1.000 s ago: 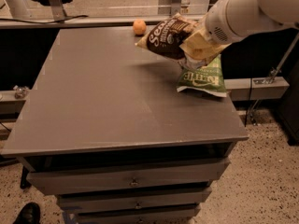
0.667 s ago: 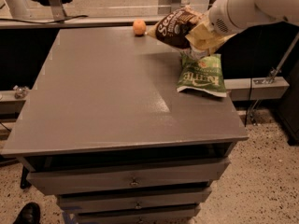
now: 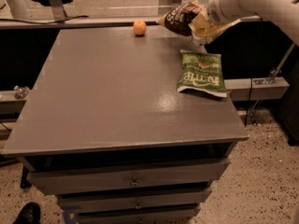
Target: Move brown chip bag near orange
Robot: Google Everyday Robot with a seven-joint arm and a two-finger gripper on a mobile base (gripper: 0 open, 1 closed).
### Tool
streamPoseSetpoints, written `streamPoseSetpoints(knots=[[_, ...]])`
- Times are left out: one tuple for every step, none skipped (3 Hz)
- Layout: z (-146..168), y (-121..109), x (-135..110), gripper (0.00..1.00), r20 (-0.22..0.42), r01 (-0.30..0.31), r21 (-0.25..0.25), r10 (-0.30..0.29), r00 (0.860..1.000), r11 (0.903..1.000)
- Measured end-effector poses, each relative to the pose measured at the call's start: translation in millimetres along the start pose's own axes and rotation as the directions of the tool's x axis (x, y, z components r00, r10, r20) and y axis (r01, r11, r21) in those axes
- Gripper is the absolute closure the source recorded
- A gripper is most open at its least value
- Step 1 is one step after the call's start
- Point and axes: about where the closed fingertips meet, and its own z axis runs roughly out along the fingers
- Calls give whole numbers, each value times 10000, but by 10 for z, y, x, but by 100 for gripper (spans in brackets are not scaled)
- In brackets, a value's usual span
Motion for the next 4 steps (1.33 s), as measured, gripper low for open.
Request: streamPoseSetpoints(knots=[[414,-241,-29,100,-100,-486,509,492,9987,9975],[798,-458,-169,100,-39,-1041,1057,1051,9945,9889],[958,-500,-270,100,55,-1313,1175,1316,9913,9844],[1079,-377,-417,100,167,-1483,926,1474,9889,9846]])
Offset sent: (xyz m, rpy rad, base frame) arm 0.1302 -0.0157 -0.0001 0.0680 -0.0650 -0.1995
